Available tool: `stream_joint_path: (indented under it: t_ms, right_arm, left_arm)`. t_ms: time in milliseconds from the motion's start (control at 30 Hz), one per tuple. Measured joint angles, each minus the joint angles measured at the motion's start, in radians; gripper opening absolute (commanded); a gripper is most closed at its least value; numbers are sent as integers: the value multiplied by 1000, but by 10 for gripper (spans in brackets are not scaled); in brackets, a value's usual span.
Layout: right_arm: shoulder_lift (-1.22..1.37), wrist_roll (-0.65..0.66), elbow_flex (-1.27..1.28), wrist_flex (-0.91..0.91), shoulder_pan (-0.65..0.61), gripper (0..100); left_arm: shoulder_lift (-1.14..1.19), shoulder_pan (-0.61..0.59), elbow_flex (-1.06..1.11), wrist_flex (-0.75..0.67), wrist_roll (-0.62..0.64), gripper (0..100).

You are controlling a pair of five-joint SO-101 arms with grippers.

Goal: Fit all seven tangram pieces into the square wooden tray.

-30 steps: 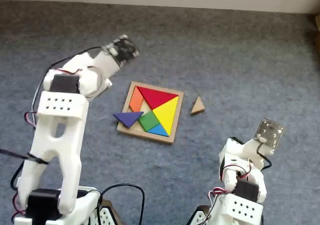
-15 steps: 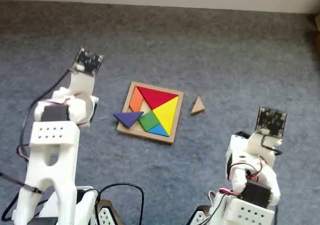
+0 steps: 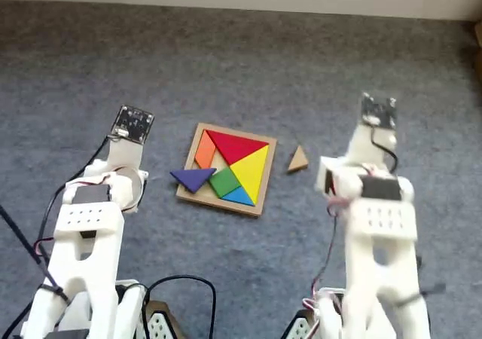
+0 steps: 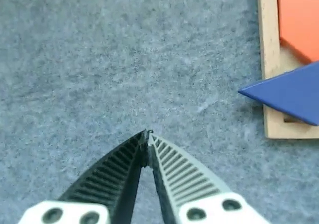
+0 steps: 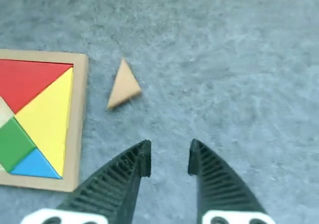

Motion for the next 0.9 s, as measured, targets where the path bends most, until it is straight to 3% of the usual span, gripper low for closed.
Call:
stream_joint_path:
  t_ms: [433, 900]
  right_arm:
    - [635, -230, -377, -81, -141, 159]
    - [956, -245, -601, -84, -138, 159]
  left_arm:
    - [0, 0, 8, -3, 0, 17]
    - [0, 0, 8, -3, 0, 17]
